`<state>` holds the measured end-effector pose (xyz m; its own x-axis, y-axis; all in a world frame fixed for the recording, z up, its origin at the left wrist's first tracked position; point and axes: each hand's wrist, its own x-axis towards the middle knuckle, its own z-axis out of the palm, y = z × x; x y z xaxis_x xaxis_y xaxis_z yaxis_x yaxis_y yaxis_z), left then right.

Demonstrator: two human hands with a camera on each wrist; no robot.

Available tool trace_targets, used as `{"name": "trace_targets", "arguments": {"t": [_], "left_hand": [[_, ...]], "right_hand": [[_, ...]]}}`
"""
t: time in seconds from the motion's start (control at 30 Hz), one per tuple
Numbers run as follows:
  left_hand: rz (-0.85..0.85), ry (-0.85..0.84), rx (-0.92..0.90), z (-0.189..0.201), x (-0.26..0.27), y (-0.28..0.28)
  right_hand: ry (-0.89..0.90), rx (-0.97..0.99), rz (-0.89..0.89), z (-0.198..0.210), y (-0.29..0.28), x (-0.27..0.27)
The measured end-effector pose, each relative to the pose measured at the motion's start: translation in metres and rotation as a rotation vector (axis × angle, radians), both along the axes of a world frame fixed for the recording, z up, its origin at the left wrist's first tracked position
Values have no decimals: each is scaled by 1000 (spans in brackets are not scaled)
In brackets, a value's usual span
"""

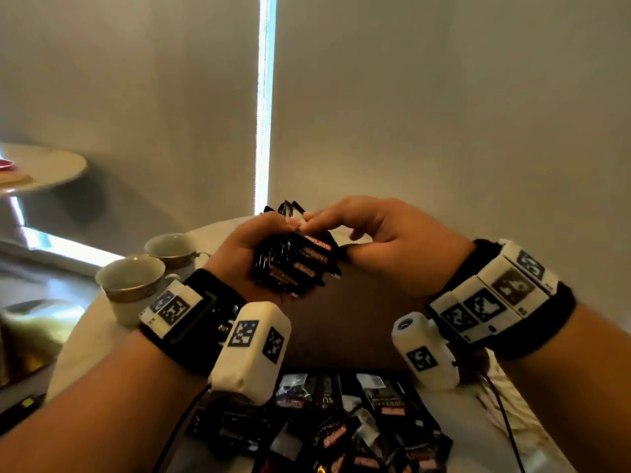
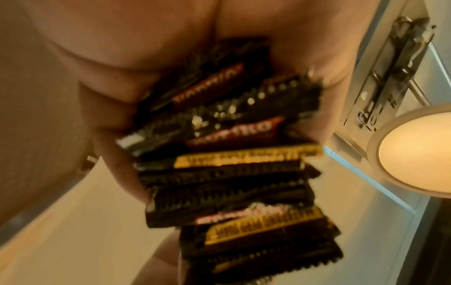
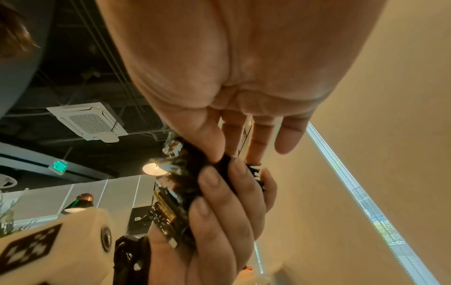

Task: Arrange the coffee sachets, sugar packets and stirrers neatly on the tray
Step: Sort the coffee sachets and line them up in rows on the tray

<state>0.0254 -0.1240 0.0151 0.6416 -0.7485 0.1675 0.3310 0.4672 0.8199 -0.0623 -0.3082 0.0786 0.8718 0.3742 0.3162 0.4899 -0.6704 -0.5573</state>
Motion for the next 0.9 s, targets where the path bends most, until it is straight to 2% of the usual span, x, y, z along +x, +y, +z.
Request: {"name": "trace_targets", "arguments": {"t": [0.17, 0.37, 0.6, 0.67, 0.77, 0.83, 0.9], "left_hand": [[84, 45, 39, 12, 37, 10], [157, 86, 37, -14, 56, 6], [199, 154, 127, -43, 70, 4], [222, 177, 134, -44, 71, 6], [175, 194, 130, -46, 75, 11], [157, 165, 49, -48, 78, 18], [187, 95, -30, -48, 81, 26]], "right_hand": [[-61, 33, 63, 0, 5, 55], [82, 206, 142, -28, 2, 108], [214, 675, 269, -90, -13, 141], [225, 787, 198, -98, -10, 147], [263, 984, -60, -106, -11, 156], [281, 930, -280, -116, -19, 164], [393, 862, -443, -128, -28, 172]]}}
